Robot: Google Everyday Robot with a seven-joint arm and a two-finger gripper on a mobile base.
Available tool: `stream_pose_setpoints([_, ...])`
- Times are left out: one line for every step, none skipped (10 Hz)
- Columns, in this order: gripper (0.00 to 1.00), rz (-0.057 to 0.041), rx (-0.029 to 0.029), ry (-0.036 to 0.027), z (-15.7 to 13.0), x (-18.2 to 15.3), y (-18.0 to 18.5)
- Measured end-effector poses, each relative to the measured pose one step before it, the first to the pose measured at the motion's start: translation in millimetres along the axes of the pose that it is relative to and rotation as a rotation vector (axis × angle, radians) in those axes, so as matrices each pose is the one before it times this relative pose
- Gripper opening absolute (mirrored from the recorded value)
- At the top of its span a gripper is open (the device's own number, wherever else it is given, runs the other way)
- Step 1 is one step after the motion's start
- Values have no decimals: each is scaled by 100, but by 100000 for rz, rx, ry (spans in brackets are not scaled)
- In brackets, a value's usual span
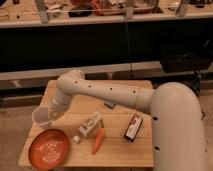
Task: Place the ceramic cup in the ceramic bowl
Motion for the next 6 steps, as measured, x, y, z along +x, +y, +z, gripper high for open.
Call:
stream_pose_setpoints([2,-426,-530,-636,125,-957,-373])
stream_pose_setpoints([2,-309,-527,-649,62,-431,-244])
stream_pose_setpoints([2,-32,-193,-189,29,-156,-132])
stream_pose_setpoints([2,-83,-258,-274,46,-250,-118])
stream_pose_setpoints([2,-79,-405,-835,147,-802,-147])
stream_pose_setpoints([2,90,-285,-671,103,-605,-65])
